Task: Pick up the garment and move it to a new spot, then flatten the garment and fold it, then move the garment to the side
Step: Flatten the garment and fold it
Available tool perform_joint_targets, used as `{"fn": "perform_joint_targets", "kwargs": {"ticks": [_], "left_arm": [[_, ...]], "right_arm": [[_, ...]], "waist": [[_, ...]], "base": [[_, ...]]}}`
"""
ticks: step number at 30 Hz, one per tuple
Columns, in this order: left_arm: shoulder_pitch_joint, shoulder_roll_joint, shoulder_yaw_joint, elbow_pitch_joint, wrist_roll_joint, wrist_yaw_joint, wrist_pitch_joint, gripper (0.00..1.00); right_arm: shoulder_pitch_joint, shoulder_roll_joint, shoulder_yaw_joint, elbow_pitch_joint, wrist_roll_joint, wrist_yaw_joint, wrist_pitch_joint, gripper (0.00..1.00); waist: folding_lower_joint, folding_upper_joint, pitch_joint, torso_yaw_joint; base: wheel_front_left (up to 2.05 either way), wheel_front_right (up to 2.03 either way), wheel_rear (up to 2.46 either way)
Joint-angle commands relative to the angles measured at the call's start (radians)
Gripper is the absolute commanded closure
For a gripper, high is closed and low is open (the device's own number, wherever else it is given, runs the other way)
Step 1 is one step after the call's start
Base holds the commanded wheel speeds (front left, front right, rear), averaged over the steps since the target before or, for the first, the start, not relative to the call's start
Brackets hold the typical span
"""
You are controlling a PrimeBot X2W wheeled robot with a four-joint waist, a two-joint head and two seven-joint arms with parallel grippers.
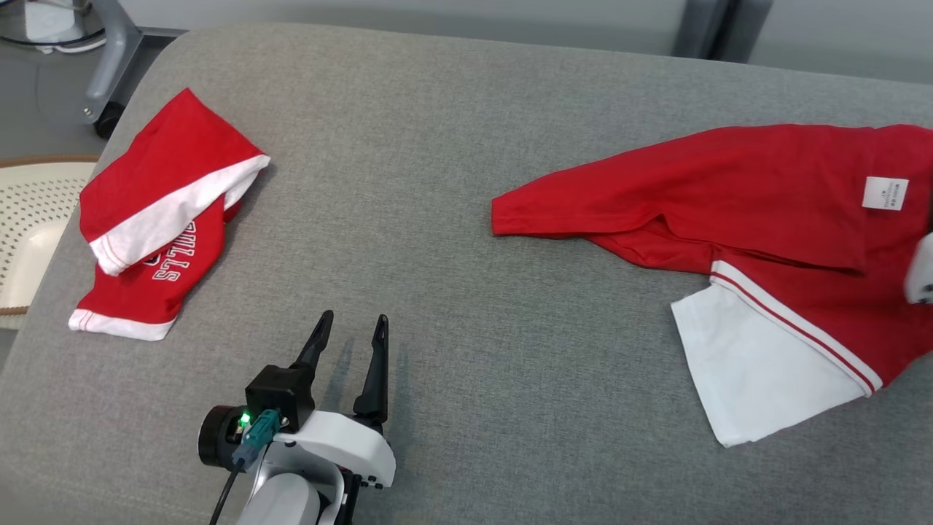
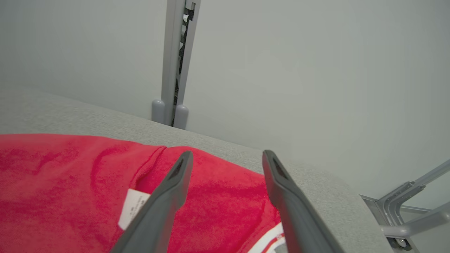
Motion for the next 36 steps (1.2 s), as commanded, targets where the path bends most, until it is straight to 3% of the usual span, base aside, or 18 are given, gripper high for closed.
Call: {"fn": "perform_joint_targets", "kwargs": {"ticks": [1,7,16,24,31,32,33,34,35,36], "left_arm": [[-0.001,0.005,0.002,0.0,-0.001,0.003,-0.002,0.0],[0.018,0.005,0.015,0.015,0.005,-0.003,-0.002,0.0],[0.052,0.005,0.03,0.042,0.012,-0.012,-0.002,0.0],[0.072,0.005,0.025,0.053,0.0,-0.014,-0.002,0.0],[0.071,0.005,0.028,0.053,-0.002,-0.01,-0.002,0.0],[0.069,0.005,0.028,0.053,-0.002,-0.012,-0.002,0.0],[0.067,0.005,0.03,0.053,-0.001,-0.013,-0.002,0.0],[0.066,0.005,0.032,0.053,0.0,-0.013,-0.002,0.0],[0.064,0.005,0.034,0.053,0.001,-0.012,-0.002,0.0],[0.064,0.005,0.036,0.054,0.003,-0.011,-0.002,0.0]], "right_arm": [[0.029,0.025,0.011,-0.007,0.018,0.0,-0.009,0.0],[0.203,0.159,0.189,-0.174,0.187,0.0,-0.009,0.0],[0.412,0.196,0.473,-0.32,0.425,0.0,-0.009,0.0],[0.515,0.143,0.738,-0.347,0.583,0.0,-0.009,0.0],[0.512,0.113,0.879,-0.268,0.636,0.0,-0.004,0.0],[0.505,0.11,0.896,-0.253,0.635,0.0,-0.002,0.08],[0.498,0.109,0.908,-0.241,0.637,0.0,-0.001,0.44],[0.493,0.11,0.916,-0.233,0.643,0.0,-0.001,0.64],[0.491,0.107,0.927,-0.223,0.645,0.0,0.0,1.0],[0.491,0.103,0.936,-0.219,0.647,0.0,0.0,1.0]], "waist": [[0.0,0.0,-0.017,-0.024],[0.0,0.0,-0.062,-0.086],[0.0,0.0,-0.118,-0.137],[0.0,0.0,-0.142,-0.14],[0.0,0.0,-0.135,-0.141],[0.0,0.0,-0.133,-0.142],[0.0,0.0,-0.131,-0.142],[0.0,0.0,-0.129,-0.144],[0.0,0.0,-0.128,-0.146],[0.0,0.0,-0.129,-0.15]], "base": [[0.0,0.0,0.0],[0.0,0.0,0.0],[0.0,0.0,0.0],[0.0,0.0,0.0],[0.0,0.0,0.0],[0.0,0.0,0.0],[0.0,0.0,0.0],[0.0,0.0,0.0],[0.0,0.0,0.0],[0.0,0.0,0.0]]}}
